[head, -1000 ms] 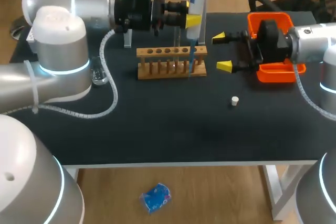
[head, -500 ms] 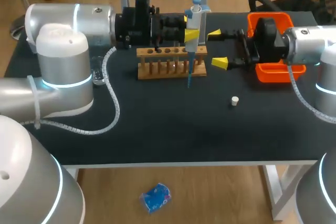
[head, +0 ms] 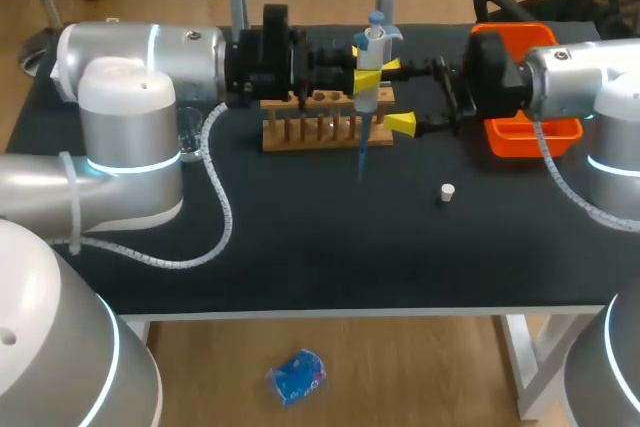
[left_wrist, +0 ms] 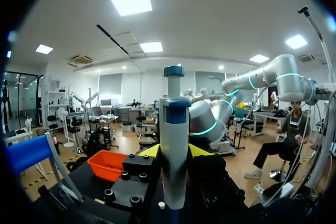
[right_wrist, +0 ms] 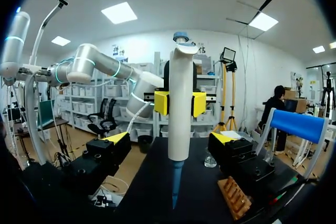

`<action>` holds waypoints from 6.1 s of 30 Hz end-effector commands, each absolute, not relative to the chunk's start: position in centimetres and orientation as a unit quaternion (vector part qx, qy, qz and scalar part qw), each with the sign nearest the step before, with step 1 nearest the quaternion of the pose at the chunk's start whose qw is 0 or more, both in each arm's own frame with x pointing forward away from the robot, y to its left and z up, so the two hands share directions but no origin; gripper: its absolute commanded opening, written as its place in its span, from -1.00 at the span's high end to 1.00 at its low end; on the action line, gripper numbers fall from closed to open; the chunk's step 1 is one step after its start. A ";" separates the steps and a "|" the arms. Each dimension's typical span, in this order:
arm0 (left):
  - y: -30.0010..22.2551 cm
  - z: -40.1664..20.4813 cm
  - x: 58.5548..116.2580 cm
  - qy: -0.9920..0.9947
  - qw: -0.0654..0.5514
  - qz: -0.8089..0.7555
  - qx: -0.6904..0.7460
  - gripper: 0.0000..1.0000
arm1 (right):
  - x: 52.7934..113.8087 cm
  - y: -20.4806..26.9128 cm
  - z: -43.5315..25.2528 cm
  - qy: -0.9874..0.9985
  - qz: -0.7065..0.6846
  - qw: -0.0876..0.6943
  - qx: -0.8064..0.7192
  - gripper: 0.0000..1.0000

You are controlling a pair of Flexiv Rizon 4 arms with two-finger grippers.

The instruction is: Invert the test tube, pick up the pipette, mount the tip to pipette, aspirate from beaker and dispense into the tube, eject the tip, return the pipette, and cap with the stopper.

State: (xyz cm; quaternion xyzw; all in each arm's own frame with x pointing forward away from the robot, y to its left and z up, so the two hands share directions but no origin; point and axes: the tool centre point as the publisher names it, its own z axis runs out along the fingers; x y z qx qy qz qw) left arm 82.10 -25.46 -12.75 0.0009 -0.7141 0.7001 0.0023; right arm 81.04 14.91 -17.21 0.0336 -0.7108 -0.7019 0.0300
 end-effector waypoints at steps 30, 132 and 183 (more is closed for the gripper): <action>-26.6 -14.1 81.8 -0.710 0.010 0.704 0.011 1.00 | 82.1 16.9 -17.9 -0.704 -0.708 0.045 0.035 0.13; -25.9 -8.5 85.9 -0.737 -0.079 0.669 0.054 -1.00 | 98.3 -15.3 -17.7 -0.695 -0.705 -0.123 -0.063 1.00; -42.3 -6.7 97.5 -0.866 -0.093 0.484 0.080 -1.00 | 98.3 -15.3 -17.7 -0.695 -0.705 -0.123 -0.063 1.00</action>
